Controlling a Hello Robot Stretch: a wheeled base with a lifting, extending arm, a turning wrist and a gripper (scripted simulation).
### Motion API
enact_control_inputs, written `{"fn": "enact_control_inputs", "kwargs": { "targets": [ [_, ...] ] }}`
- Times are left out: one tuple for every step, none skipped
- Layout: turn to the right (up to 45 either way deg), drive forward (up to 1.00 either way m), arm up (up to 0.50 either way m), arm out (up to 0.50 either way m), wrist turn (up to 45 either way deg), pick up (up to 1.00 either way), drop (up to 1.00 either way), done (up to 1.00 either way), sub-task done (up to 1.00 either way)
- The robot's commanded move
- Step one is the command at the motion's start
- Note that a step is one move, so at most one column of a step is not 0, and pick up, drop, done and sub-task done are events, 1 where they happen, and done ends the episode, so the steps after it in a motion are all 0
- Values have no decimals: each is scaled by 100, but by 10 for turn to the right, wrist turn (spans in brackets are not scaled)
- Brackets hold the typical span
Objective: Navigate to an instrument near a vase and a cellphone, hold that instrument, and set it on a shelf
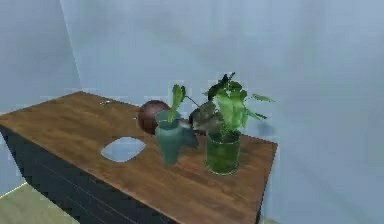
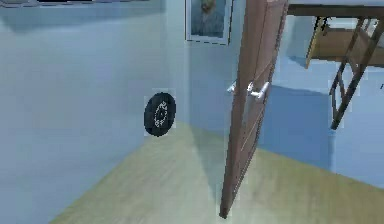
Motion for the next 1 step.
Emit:
{"fn": "enact_control_inputs", "kwargs": {
  "targets": [
    [-450, 0, 0, 0, 0, 0, 0, 0, 0]
  ]
}}
